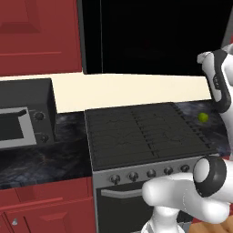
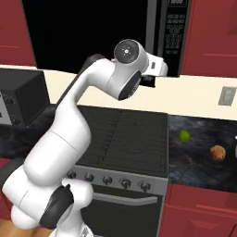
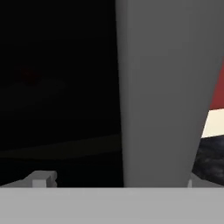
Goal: Close the microwave door.
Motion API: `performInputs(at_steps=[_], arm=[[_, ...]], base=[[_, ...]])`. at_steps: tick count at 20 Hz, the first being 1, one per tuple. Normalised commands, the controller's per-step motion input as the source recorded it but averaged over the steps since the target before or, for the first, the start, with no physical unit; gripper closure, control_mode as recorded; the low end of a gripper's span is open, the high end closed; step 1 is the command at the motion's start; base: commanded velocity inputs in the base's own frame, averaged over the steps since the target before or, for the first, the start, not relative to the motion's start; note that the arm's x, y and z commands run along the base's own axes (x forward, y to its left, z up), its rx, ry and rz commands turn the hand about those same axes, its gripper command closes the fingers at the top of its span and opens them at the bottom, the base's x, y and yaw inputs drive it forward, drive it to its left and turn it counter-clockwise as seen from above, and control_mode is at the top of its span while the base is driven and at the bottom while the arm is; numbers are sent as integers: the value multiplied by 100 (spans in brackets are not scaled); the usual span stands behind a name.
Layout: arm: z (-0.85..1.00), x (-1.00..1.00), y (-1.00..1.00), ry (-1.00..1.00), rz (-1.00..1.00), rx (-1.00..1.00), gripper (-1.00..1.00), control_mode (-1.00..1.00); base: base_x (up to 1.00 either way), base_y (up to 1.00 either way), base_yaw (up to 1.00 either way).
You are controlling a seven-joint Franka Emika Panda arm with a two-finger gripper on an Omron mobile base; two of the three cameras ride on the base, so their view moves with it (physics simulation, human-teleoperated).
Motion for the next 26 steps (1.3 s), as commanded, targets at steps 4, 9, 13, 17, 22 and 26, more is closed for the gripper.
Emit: performInputs(at_steps=[4,9,13,17,22,26], arm=[[0,48,0,3,0,0,-100,-100],[0,35,0,0,0,0,-100,-100],[-7,34,1,-4,0,0,-100,-100],[-12,57,0,-1,0,0,-100,-100],[-2,61,0,0,0,0,-100,-100],[-1,48,0,0,0,0,-100,-100]], base=[[0,0,0],[0,0,0],[0,0,0],[0,0,0],[0,0,0],[0,0,0]])
